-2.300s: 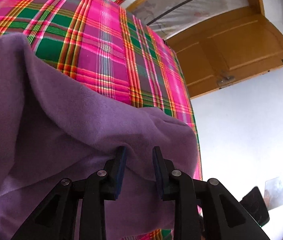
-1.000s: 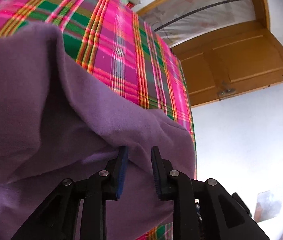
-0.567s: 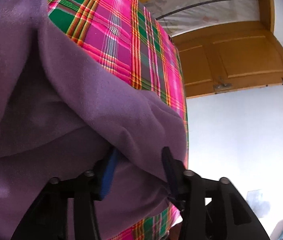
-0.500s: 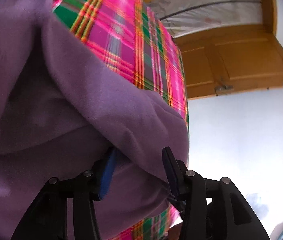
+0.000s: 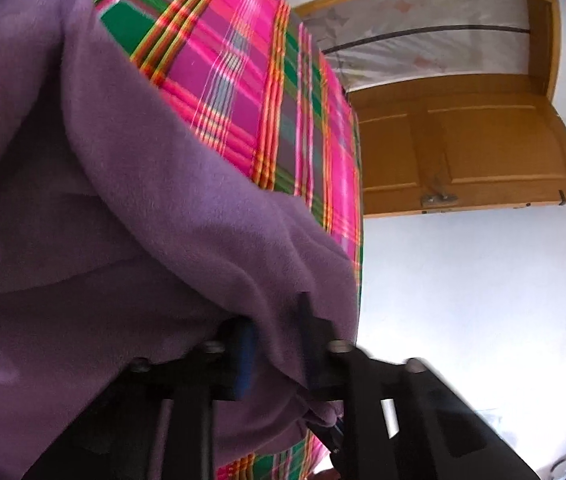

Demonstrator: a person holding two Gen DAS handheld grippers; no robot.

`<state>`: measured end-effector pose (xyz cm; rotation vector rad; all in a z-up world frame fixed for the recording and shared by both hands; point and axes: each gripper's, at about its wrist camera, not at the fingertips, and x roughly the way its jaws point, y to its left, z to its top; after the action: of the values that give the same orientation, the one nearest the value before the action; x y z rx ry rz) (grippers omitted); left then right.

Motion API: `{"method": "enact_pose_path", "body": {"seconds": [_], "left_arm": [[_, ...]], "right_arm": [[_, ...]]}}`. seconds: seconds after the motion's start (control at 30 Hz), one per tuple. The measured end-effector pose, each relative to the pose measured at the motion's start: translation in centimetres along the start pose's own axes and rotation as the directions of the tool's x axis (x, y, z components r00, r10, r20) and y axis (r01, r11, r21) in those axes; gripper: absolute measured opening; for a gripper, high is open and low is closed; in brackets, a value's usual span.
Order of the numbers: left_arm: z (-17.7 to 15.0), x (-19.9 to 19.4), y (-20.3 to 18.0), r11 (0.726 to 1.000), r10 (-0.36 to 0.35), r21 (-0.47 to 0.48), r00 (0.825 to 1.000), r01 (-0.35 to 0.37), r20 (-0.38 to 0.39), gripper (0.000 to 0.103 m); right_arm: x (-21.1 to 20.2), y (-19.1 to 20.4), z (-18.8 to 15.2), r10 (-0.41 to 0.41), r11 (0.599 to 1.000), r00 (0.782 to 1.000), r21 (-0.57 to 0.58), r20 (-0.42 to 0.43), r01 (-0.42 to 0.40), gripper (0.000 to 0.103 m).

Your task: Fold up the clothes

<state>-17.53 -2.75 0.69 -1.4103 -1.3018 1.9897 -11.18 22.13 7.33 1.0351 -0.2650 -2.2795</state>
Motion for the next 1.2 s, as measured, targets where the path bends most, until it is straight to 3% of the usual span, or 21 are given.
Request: {"method": "enact_pose_path", "body": {"seconds": [0.1,0.37,0.57,0.7,0.83,1.0,1.13,1.2], "left_arm": [[0.1,-1.0,0.0,1.0,-0.021,0.01,1.0,0.021,0.011,0.003],[0.4,-4.2,-2.9,0.992,-0.103,0.089,0.988,0.093,0.116,0.003],[0.6,-6.3,-3.7,0.985,-0.142,0.118,0.978,0.125,0.151,0.003],[0.2,-8.9,-4.1,0.977,-0.177,0.16,0.962,0.145,0.208,0.001],[0.0,-11.3,-4.5,0.972,-0.173,0.207,0.943,0.116,0.285,0.001],[-0.6,-10.4,-3.8,0.975,-0.137,0.199,0.966,0.093,0.22,0.001],[-1.0,-8.5,-2.6,0.983,-0.094,0.17,0.984,0.068,0.148,0.002],[-1.1,-7.4,-1.8,0.988,-0.079,0.143,0.991,0.063,0.11,0.014]], "right_arm": [[-0.1,0.3,0.0,-0.01,1.0,1.0,-0.011,0.003,0.01,0.012],[-0.3,1.9,0.4,-0.016,0.998,1.0,-0.056,0.017,0.017,0.012],[-1.0,3.8,0.2,-0.051,0.991,0.997,-0.12,0.054,0.057,0.013],[-0.7,4.7,0.2,-0.066,0.987,0.996,-0.144,0.052,0.073,0.018],[-0.1,4.9,0.3,-0.086,0.986,0.995,-0.138,0.049,0.092,0.018],[-0.1,5.3,0.6,-0.105,0.985,0.992,-0.131,0.063,0.113,0.018],[-0.2,5.5,0.7,-0.13,0.98,0.989,-0.142,0.07,0.139,0.024],[-0.2,5.4,0.7,-0.134,0.98,0.989,-0.14,0.068,0.143,0.024]]}}
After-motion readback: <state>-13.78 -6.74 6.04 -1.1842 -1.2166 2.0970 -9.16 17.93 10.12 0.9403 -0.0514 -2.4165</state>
